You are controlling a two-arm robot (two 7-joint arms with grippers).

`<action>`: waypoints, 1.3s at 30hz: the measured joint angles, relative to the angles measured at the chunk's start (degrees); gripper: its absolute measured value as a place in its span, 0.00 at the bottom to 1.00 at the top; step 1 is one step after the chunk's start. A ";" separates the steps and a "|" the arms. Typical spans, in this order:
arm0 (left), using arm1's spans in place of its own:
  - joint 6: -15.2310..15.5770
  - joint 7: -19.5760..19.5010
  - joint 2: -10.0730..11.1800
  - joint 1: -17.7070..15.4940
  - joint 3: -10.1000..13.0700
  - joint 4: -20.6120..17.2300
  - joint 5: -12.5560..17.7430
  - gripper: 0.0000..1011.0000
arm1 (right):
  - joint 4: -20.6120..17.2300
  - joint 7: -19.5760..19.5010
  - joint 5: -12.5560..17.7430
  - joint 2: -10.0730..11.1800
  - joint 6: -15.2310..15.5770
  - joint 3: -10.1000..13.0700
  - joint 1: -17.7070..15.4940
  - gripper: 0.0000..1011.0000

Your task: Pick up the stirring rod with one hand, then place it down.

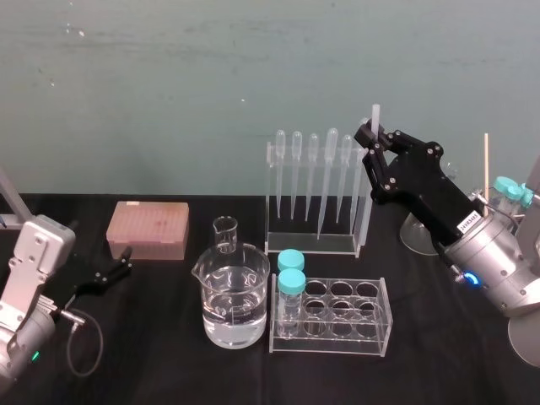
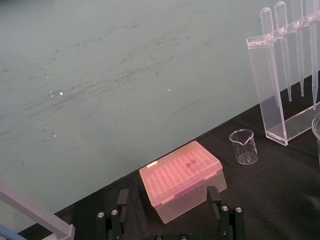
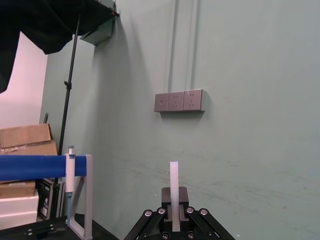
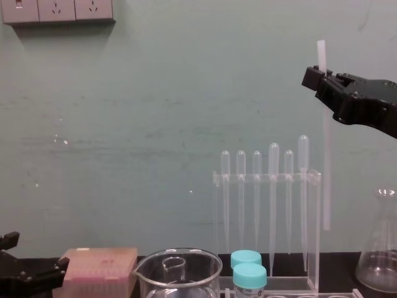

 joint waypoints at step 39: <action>0.00 0.00 0.00 0.00 0.00 0.00 0.00 0.99 | 0.10 0.52 0.09 0.41 0.16 0.10 -0.36 0.07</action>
